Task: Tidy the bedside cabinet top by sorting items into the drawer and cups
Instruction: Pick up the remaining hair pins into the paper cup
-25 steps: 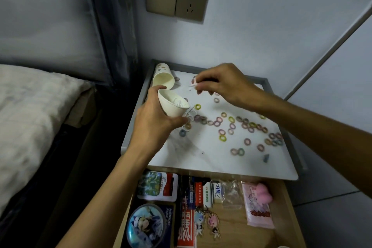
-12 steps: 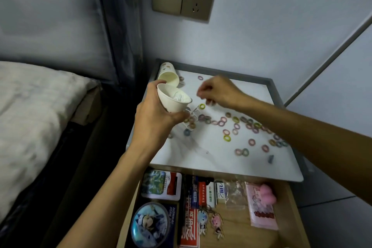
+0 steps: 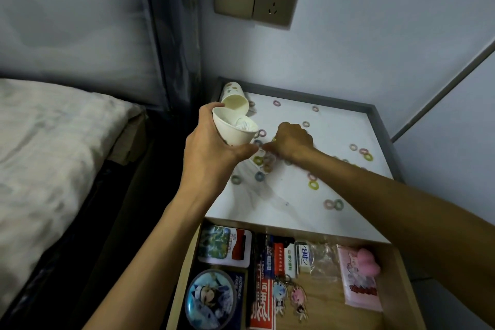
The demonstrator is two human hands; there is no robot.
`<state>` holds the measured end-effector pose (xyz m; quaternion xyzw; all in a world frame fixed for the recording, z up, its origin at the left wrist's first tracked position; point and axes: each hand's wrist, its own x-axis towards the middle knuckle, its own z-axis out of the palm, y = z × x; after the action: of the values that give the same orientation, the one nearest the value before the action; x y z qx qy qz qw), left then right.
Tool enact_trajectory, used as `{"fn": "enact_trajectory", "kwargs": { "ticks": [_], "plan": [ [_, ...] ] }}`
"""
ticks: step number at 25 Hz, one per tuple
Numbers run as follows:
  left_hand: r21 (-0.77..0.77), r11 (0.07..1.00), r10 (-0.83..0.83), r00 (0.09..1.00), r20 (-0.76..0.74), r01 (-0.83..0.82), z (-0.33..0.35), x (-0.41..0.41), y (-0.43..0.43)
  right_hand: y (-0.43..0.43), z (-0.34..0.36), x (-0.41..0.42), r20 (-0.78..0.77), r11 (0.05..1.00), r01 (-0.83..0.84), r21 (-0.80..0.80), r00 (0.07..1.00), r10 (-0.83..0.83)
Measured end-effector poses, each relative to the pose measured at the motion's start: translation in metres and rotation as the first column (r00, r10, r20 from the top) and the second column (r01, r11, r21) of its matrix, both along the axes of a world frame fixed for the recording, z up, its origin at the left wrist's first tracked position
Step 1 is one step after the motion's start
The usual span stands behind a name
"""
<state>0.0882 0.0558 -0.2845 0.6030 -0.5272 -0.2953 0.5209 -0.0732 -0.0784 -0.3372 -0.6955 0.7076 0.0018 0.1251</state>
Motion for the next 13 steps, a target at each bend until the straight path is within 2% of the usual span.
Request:
{"fn": "enact_trajectory", "kwargs": {
  "ticks": [7, 13],
  "plan": [
    [0.009, 1.0, -0.008, 1.0, -0.014, 0.008, 0.001, -0.0021, 0.0017, -0.0062, 0.0107, -0.0075, 0.043, 0.995, 0.054, 0.085, 0.997, -0.058],
    [0.019, 1.0, 0.005, 0.999, -0.037, -0.004, 0.0033, -0.002, 0.0011, -0.0067, 0.0042, -0.0063, 0.154, 0.997, 0.055, 0.055, 0.986, -0.063]
  ]
}}
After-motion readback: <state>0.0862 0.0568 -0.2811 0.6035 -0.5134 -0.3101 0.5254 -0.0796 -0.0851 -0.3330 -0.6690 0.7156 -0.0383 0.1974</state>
